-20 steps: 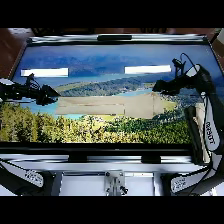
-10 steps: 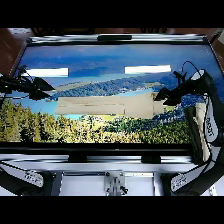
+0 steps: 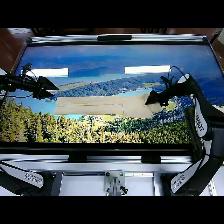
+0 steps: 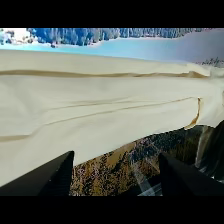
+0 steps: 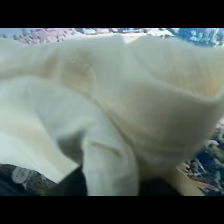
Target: Fold the shirts.
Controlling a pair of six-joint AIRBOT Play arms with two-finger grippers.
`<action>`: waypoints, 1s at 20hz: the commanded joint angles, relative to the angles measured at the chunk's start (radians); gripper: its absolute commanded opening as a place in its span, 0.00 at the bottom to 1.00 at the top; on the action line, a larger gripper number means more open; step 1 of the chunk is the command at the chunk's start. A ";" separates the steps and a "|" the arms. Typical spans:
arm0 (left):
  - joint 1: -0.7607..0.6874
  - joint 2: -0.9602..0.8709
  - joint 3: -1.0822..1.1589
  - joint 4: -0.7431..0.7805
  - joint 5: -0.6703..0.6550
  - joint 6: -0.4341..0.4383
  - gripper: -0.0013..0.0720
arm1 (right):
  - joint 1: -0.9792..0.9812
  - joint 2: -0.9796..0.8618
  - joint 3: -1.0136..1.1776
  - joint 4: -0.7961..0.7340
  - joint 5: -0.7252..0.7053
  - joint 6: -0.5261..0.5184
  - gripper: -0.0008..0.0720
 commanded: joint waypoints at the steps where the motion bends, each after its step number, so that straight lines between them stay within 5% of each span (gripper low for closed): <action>1: -0.019 0.008 0.001 -0.002 -0.001 -0.001 0.82 | 0.033 0.007 0.001 0.002 0.004 0.014 0.10; 2: -0.033 0.010 0.001 -0.005 -0.001 -0.005 0.82 | 0.032 0.025 0.001 0.018 0.011 0.013 0.10; 3: -0.053 0.009 0.001 -0.023 -0.001 -0.010 0.65 | 0.032 0.055 0.001 0.026 0.016 0.014 0.09; 4: -0.080 0.009 0.001 -0.047 0.001 -0.008 0.33 | 0.032 0.091 0.001 0.026 0.017 0.016 0.09; 5: -0.113 0.009 0.001 -0.065 0.008 -0.007 0.20 | 0.032 0.137 0.001 0.023 0.016 0.029 0.09; 7: -0.203 0.008 0.001 -0.082 0.038 -0.006 0.10 | 0.032 0.232 0.001 0.023 0.024 0.074 0.09; 14: -0.589 0.000 0.001 -0.091 0.311 -0.063 0.06 | 0.032 0.496 0.001 0.007 0.131 0.201 0.09; 20: -0.781 -0.003 0.001 -0.099 0.485 -0.109 0.06 | 0.032 0.655 0.001 -0.008 0.268 0.253 0.09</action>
